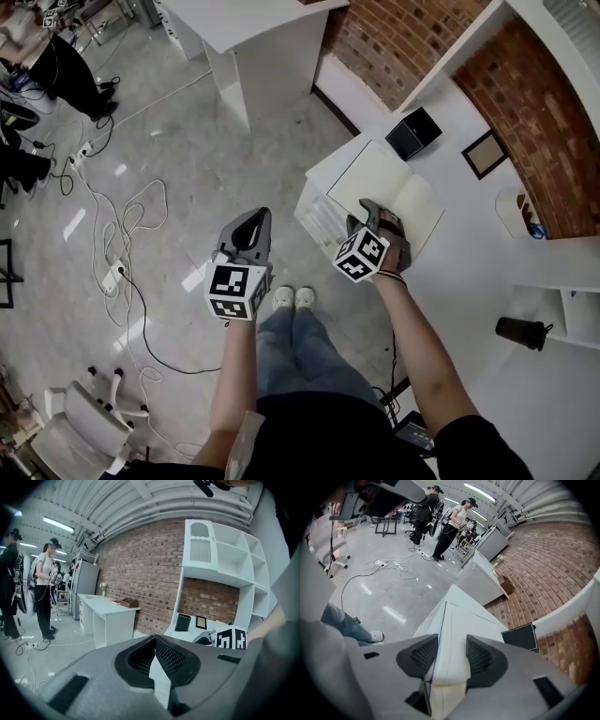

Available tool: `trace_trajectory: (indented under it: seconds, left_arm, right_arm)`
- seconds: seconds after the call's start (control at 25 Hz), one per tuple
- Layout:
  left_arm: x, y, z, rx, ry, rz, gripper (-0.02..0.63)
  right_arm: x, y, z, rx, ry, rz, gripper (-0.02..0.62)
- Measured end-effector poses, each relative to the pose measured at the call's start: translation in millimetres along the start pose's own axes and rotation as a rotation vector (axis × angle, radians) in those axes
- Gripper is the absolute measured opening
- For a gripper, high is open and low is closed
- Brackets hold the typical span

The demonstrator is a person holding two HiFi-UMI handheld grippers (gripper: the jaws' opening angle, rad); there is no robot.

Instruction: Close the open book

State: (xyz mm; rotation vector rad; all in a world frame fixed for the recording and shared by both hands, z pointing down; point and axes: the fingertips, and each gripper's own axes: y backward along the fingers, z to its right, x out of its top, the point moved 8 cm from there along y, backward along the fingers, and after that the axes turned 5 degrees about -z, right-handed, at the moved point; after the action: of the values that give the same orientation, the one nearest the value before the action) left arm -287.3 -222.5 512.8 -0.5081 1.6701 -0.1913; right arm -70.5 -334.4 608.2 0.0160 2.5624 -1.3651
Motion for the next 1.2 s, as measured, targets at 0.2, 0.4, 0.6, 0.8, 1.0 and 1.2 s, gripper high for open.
trace_trajectory:
  seconds: [0.2, 0.4, 0.6, 0.8, 1.0, 1.2]
  left_arm:
    - [-1, -1, -2, 0.002, 0.0, -0.004, 0.009]
    - [1, -2, -1, 0.001, -0.003, -0.004, 0.009]
    - [1, -4, 0, -0.001, -0.005, -0.006, 0.009]
    - [2, -7, 2, -0.009, -0.008, -0.006, 0.009]
    - [8, -14, 13, -0.039, -0.021, 0.002, 0.009]
    - [15, -24, 30, -0.08, -0.045, 0.005, 0.009]
  right_arm:
    - [7, -3, -2, -0.042, 0.041, -0.015, 0.176]
    - [9, -5, -13, -0.068, 0.099, -0.047, 0.088]
    - [10, -2, -14, -0.093, 0.089, -0.059, 0.047]
    - [6, 12, -8, -0.123, -0.026, 0.011, 0.034]
    - [-6, 36, 3, -0.169, -0.222, 0.126, 0.027]
    - [-24, 62, 14, -0.219, -0.444, 0.239, 0.025]
